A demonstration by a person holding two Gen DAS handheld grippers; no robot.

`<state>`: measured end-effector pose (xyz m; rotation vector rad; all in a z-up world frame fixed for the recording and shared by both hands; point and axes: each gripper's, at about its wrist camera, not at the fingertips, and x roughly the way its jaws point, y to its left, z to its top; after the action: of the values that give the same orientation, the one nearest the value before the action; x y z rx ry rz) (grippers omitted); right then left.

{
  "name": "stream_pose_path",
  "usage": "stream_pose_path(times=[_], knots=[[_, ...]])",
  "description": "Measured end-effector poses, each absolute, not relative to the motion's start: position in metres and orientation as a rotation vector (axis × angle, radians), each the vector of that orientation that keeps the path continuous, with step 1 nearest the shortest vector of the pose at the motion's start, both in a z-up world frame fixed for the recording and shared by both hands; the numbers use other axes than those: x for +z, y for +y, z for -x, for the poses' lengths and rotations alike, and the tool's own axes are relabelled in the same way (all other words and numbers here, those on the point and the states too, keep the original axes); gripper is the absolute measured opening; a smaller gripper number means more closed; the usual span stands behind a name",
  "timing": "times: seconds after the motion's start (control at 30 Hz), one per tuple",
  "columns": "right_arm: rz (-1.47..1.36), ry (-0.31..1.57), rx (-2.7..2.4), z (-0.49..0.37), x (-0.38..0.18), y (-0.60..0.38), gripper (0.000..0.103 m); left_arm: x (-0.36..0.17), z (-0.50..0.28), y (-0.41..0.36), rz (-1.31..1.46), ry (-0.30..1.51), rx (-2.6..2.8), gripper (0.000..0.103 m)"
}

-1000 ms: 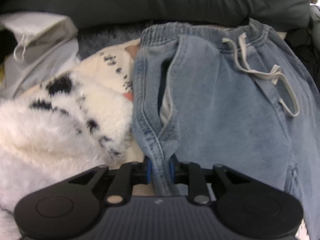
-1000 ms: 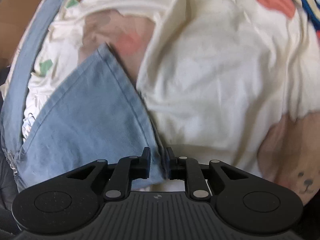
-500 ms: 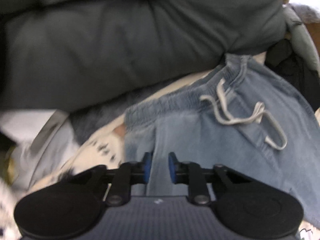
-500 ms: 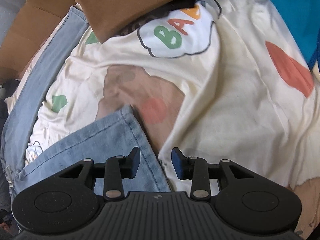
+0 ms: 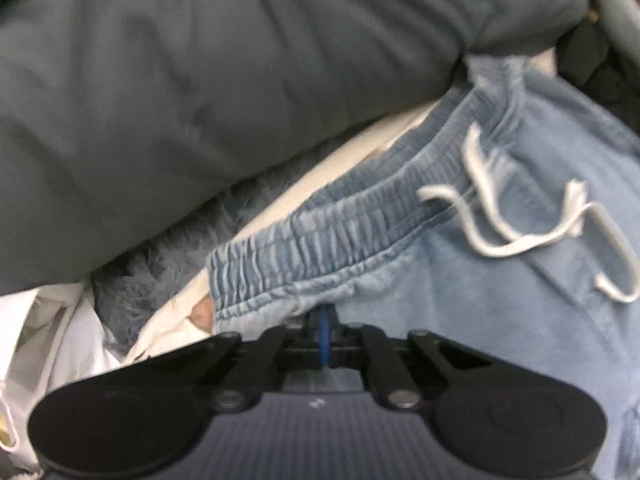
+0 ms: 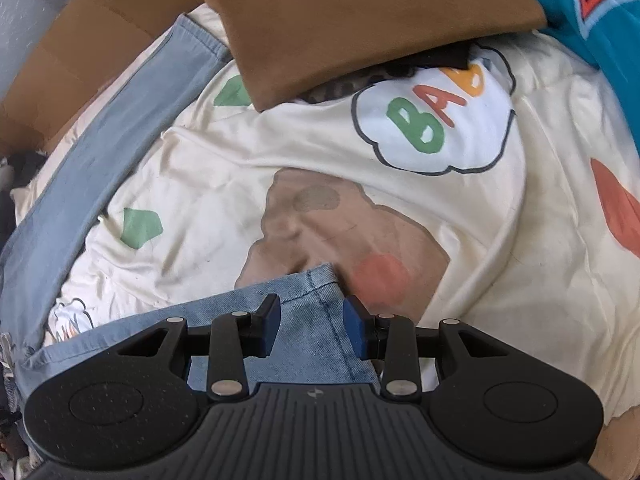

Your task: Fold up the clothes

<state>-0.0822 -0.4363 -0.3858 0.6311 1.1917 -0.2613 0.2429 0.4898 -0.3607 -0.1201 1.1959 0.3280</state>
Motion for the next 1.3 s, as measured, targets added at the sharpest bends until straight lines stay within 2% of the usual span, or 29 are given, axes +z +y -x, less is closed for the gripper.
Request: stream_pose_path(times=[0.2,0.3,0.47,0.73,0.8,1.3], knots=[[-0.581,1.23,-0.262,0.079,-0.391,-0.431,0.042,-0.371,-0.245,0.487,0.08,1.202,0.355,0.003],[-0.56,1.231,-0.255,0.078,-0.393,-0.428,0.042,-0.358,-0.249,0.48,0.074,1.223,0.36,0.003],[-0.543,1.224,-0.251,0.077,-0.396,-0.426,0.042,-0.324,-0.246,0.485,0.104,1.143,0.291,0.005],[-0.52,1.235,-0.244,0.077,-0.398,-0.425,0.042,-0.325,-0.25,0.516,0.159,1.183,0.315,0.005],[-0.516,1.237,-0.249,0.077,-0.398,-0.425,0.042,-0.321,-0.252,0.517,0.181,1.131,0.313,0.005],[-0.418,1.253,-0.188,0.066,-0.4,-0.414,0.042,-0.363,-0.278,0.499,-0.025,1.271,0.405,0.003]])
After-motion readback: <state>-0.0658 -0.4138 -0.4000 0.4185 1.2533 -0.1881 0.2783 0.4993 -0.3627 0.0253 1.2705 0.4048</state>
